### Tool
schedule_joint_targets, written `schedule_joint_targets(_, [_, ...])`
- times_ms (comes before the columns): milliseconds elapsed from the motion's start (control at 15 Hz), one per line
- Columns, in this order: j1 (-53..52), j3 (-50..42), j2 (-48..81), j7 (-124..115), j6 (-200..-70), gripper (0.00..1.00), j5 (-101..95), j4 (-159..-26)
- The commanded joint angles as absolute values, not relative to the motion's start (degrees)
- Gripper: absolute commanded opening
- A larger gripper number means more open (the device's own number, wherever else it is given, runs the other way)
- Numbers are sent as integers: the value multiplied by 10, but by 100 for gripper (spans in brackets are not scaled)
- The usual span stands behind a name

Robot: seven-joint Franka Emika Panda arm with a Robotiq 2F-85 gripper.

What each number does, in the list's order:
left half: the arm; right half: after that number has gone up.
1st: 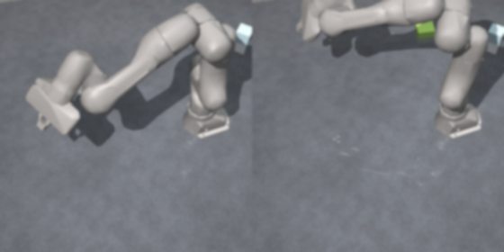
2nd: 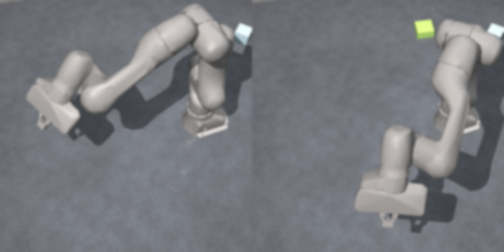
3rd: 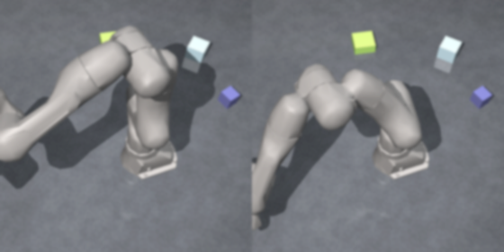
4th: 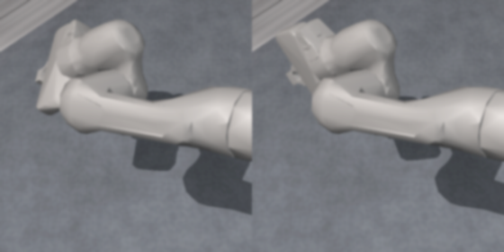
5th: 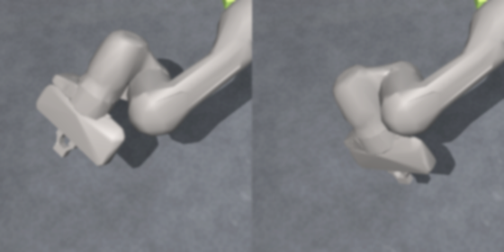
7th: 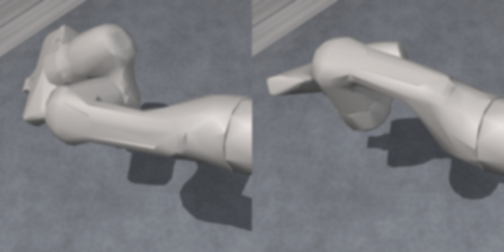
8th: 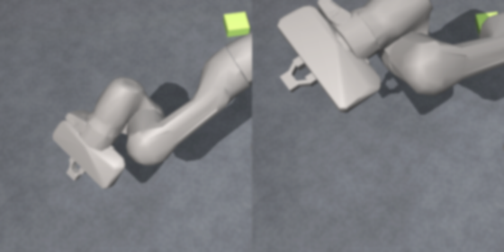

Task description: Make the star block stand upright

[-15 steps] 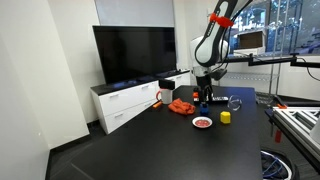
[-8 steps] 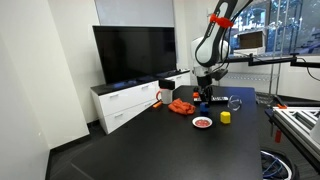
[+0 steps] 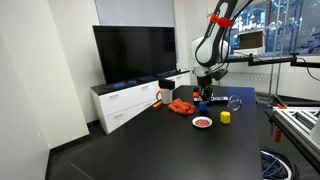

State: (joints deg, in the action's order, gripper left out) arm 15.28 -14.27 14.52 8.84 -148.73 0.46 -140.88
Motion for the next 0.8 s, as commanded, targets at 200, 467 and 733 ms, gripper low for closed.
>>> schedule_joint_targets(200, [174,-133,37,153,-1414,48,38,-1421])
schedule_joint_targets(467, [170,-152,-7,147,-1384,76,33,-1394])
schedule_joint_targets(733, [167,-160,29,138,-1407,100,28,-1380])
